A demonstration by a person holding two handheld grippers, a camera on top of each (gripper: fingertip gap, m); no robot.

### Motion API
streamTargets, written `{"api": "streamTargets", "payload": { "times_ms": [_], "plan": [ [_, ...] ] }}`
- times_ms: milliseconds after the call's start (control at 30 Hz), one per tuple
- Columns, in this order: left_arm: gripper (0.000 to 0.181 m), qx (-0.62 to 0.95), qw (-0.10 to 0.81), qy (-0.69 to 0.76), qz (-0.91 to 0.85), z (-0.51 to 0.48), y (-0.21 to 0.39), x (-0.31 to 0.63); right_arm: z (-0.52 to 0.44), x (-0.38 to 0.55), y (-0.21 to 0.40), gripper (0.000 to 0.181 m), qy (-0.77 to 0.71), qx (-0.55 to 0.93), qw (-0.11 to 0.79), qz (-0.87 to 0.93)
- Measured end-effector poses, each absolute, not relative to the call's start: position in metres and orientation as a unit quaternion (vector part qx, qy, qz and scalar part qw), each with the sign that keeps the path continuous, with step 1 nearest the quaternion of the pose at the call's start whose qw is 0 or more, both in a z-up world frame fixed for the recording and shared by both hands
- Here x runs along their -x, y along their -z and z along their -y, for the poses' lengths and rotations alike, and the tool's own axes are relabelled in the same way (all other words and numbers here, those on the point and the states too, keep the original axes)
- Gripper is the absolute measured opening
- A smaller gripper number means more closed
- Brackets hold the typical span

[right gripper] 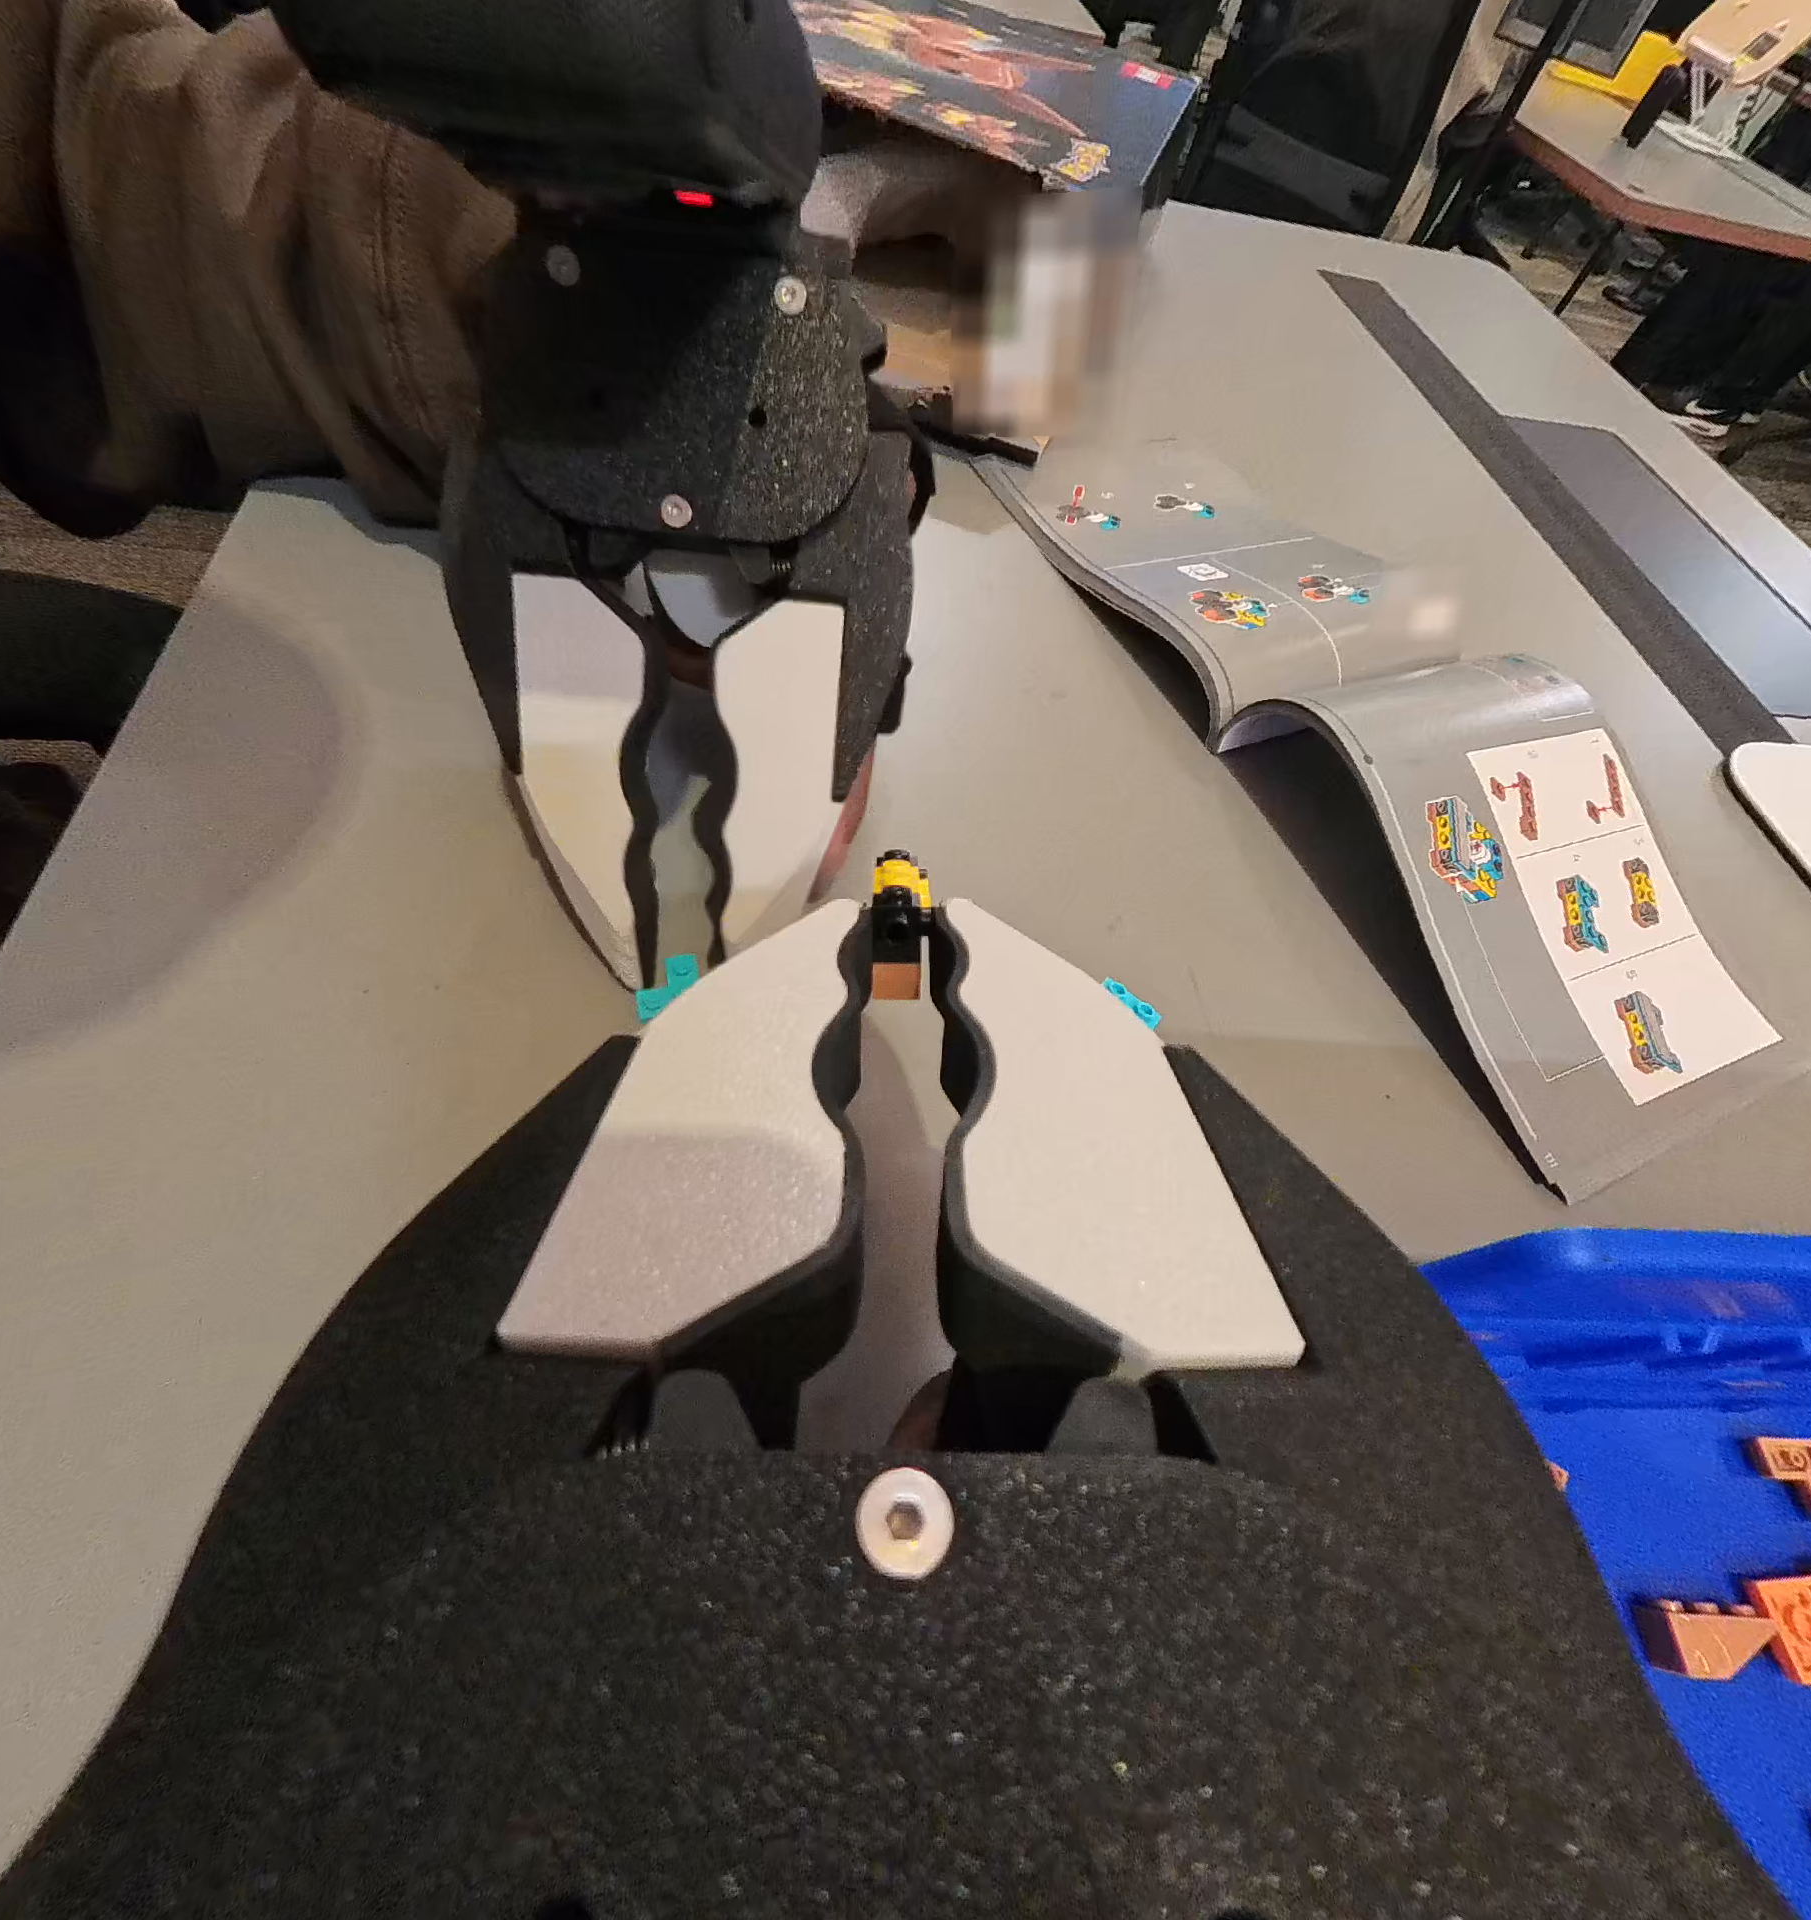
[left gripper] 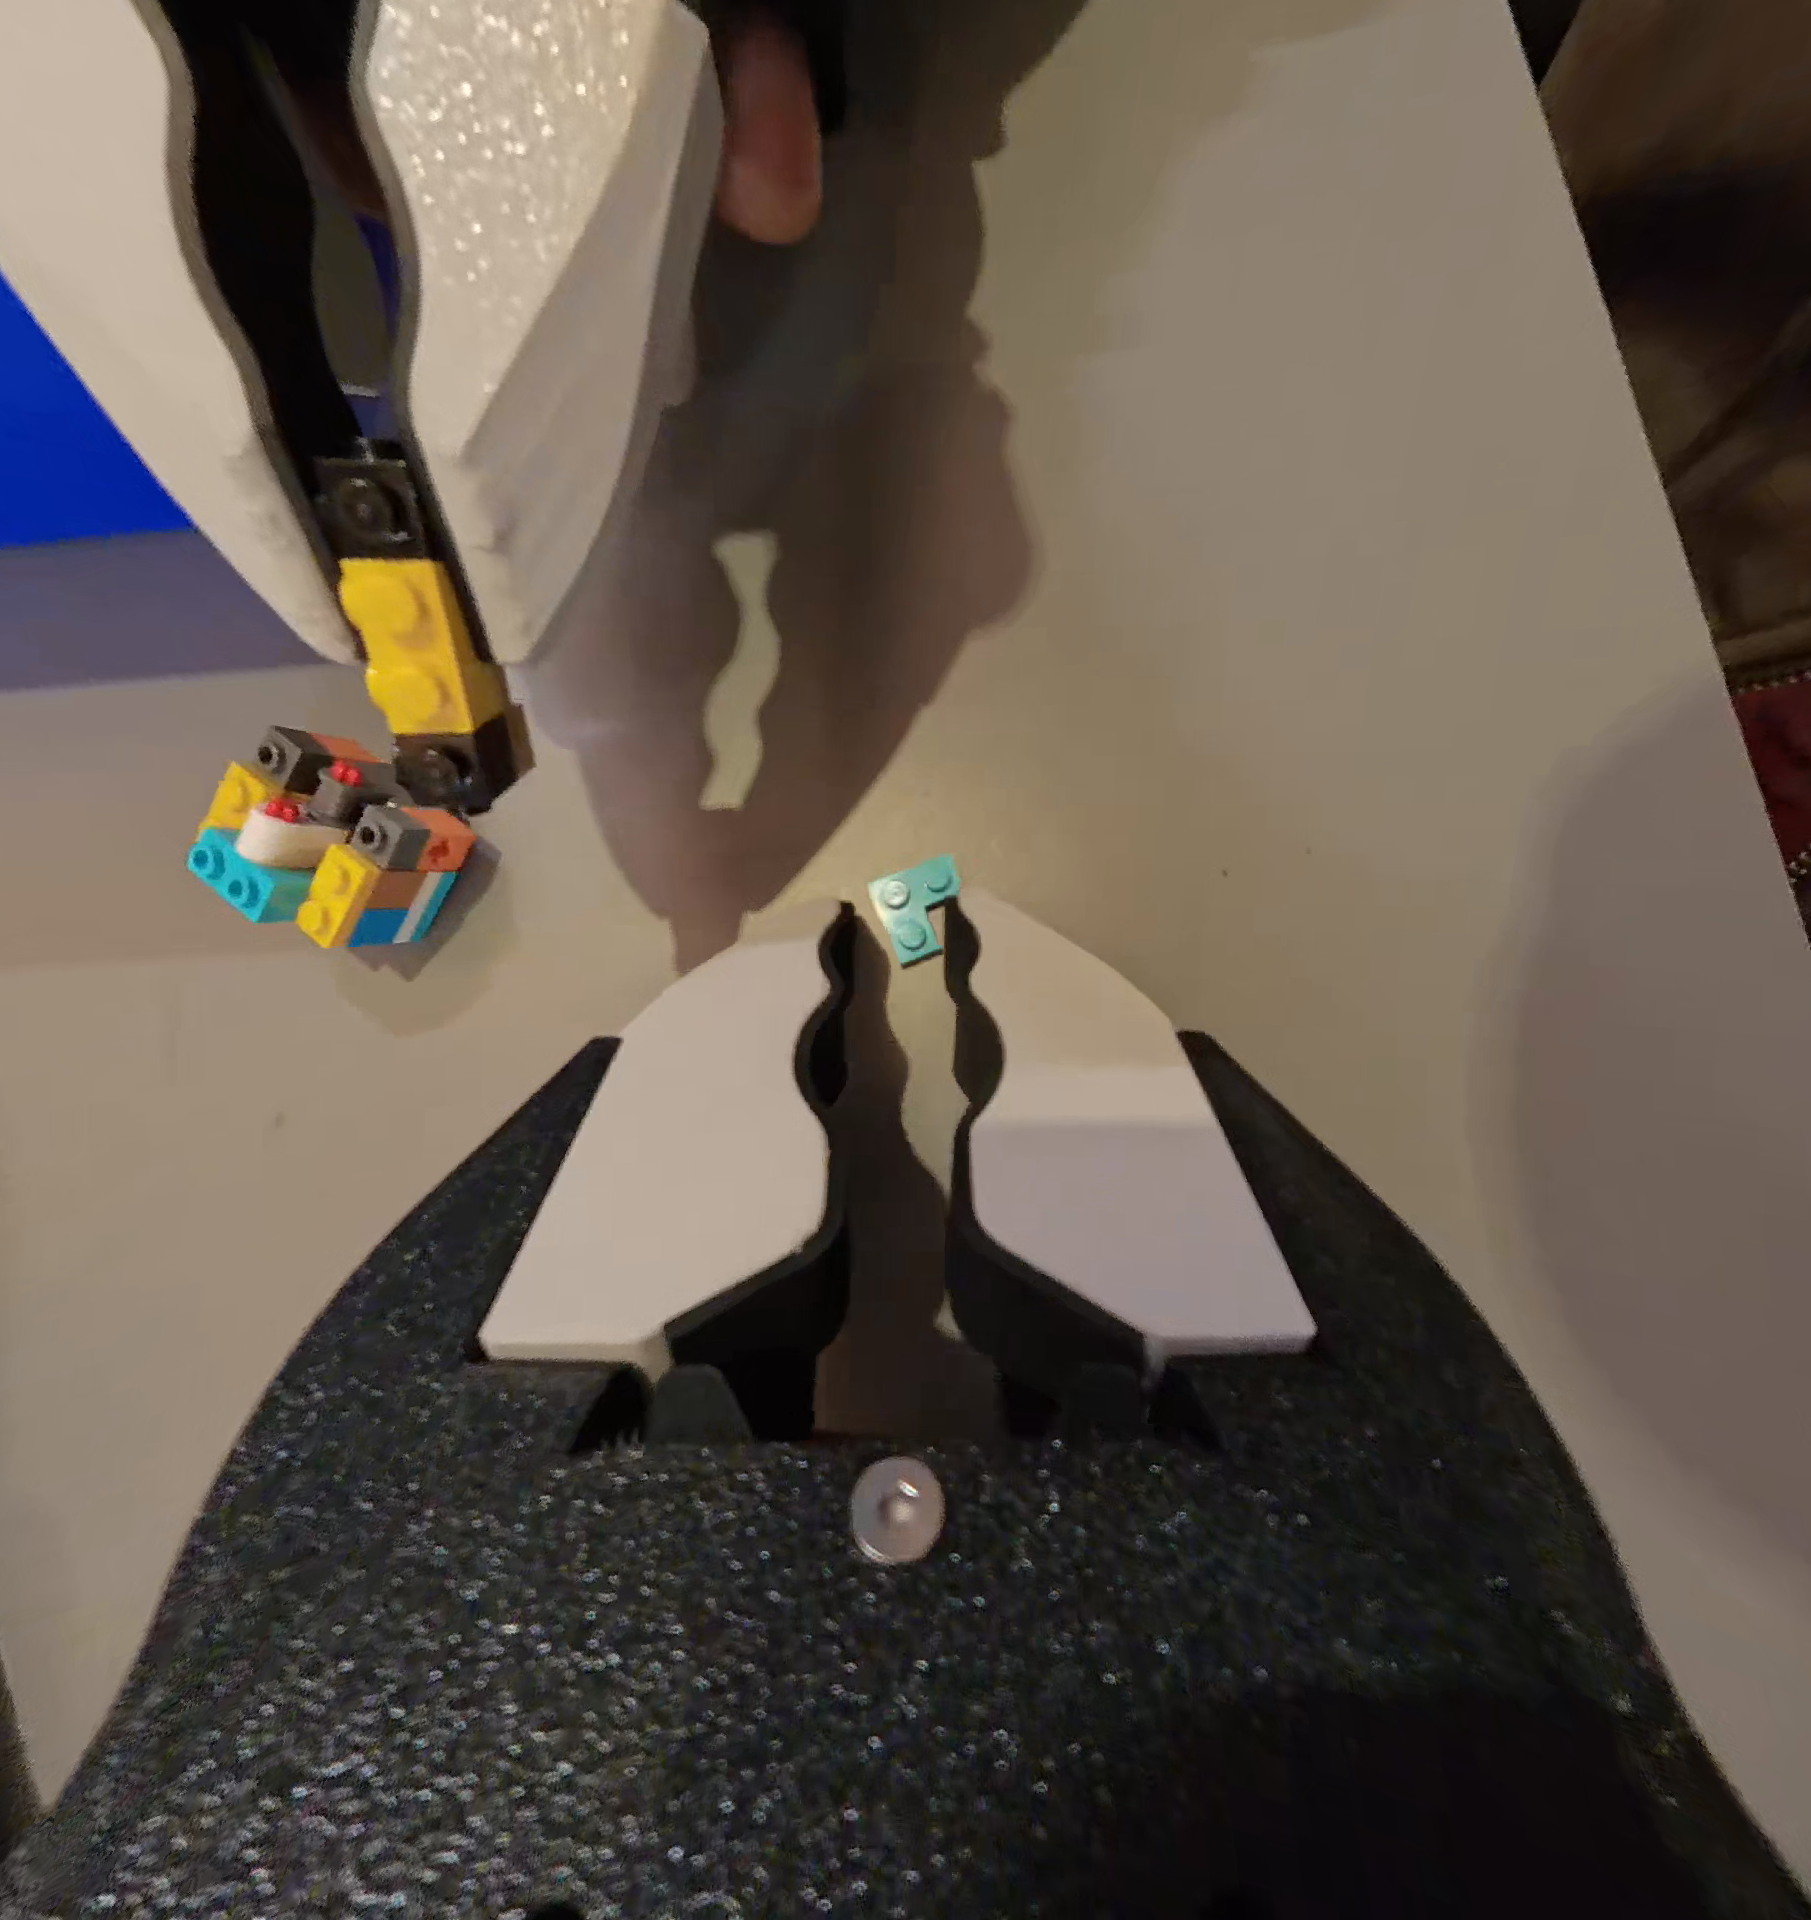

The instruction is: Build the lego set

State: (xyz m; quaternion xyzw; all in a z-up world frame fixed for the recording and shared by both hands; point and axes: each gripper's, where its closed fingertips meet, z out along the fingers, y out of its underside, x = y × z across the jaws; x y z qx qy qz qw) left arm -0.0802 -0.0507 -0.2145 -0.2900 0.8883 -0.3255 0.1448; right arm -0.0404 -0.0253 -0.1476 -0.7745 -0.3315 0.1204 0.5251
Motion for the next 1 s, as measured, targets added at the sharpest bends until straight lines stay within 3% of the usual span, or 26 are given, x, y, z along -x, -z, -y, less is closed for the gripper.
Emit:
{"api": "streamTargets", "payload": {
  "times_ms": [333,567,1000],
  "plan": [
    [0.008,0.336,0.144,0.360,-0.858,0.044,0.204,0.071,0.019,0.037,0.149,0.010,-0.079,0.775,0.539,0.321],
    [0.008,0.426,0.221,0.484,-0.731,0.007,0.142,0.047,0.011,0.029,0.132,0.010,-0.033,0.752,0.596,0.279],
    [0.008,0.474,0.278,0.544,-0.634,-0.002,0.112,0.029,0.006,0.022,0.118,0.010,0.042,0.727,0.635,0.256]
  ]
}}
